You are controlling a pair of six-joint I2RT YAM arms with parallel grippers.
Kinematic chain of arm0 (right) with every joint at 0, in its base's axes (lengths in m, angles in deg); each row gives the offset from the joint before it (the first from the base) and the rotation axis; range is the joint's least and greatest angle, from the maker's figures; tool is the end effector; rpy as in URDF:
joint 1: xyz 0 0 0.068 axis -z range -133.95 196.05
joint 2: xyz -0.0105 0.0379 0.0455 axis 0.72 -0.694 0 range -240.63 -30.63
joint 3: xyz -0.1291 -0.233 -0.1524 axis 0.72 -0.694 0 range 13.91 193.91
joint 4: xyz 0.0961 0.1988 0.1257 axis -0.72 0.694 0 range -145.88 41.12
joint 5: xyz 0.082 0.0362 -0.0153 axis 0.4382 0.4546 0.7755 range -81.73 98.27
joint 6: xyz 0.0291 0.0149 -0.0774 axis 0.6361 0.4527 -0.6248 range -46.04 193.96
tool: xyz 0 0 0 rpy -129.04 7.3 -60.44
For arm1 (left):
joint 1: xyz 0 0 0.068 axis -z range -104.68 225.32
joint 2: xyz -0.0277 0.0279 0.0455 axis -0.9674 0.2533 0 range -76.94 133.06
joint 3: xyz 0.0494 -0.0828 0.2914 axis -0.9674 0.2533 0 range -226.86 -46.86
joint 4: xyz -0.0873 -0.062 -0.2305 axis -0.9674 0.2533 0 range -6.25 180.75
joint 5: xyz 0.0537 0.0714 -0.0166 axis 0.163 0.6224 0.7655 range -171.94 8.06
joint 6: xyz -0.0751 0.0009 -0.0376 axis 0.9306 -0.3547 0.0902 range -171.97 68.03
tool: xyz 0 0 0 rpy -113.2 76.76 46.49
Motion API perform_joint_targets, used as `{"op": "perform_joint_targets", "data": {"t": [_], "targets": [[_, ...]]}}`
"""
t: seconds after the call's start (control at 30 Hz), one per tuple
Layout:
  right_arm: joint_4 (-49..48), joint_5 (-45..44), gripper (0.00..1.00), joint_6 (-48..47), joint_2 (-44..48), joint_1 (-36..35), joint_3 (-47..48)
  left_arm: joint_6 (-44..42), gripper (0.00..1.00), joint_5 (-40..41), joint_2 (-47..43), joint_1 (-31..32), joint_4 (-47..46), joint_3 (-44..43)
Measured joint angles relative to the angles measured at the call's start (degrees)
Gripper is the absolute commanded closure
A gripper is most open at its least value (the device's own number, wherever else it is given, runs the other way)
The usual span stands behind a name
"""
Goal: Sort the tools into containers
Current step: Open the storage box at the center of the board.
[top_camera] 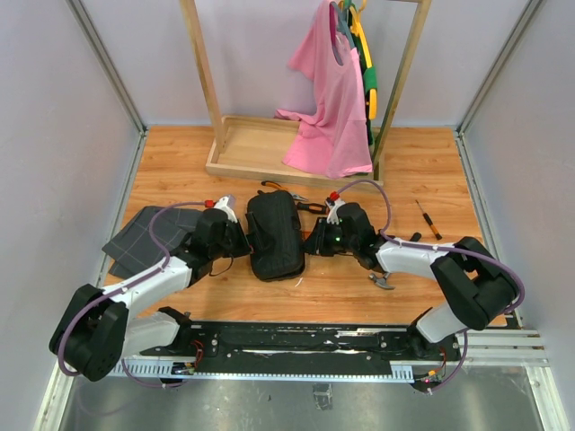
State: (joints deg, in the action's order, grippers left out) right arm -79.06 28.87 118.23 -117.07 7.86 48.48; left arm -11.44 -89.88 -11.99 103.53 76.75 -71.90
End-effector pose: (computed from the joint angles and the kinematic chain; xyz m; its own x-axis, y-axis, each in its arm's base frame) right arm 0.2358 0.2184 0.1940 -0.8434 0.1679 -0.5103 -0.3248 0.5973 0.7333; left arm 0.2041 -0.1210 0.1986 -0.7345 -0.3364 -0.5894 0.1224 0.7886 -0.6026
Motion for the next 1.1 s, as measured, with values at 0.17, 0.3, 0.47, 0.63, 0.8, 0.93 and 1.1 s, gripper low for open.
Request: {"op": "perform_joint_targets", "data": {"t": [0.17,0.3,0.47,0.63,0.8,0.93,1.1], "targets": [[-2.4,2.5,0.82,1.4,0.0,0.0,0.0,0.9,0.01,-1.2,0.0,0.0,-2.0,0.9],[-4.9,3.5,0.8,3.4,-0.2,0.1,-0.5,2.0,0.01,-1.5,0.0,0.0,-3.7,1.5],[-9.0,5.0,0.78,6.5,-2.0,0.2,-1.1,2.9,0.01,-1.5,-0.8,0.0,-5.4,2.6],[-12.1,6.5,0.77,8.7,-2.9,0.2,-1.1,3.5,0.01,-0.2,-3.7,0.0,-5.0,3.7],[-13.7,7.4,0.76,9.7,-2.8,0.2,-1.0,3.5,0.01,3.5,-9.3,0.1,-2.2,4.3],[-13.8,7.8,0.76,10.0,-2.7,0.2,-0.2,3.5,0.01,8.1,-13.4,0.1,1.4,4.3],[-13.8,8.1,0.75,10.2,-2.6,0.1,1.6,4.1,0.01,13.8,-17.4,0.1,7.4,4.3]]}}
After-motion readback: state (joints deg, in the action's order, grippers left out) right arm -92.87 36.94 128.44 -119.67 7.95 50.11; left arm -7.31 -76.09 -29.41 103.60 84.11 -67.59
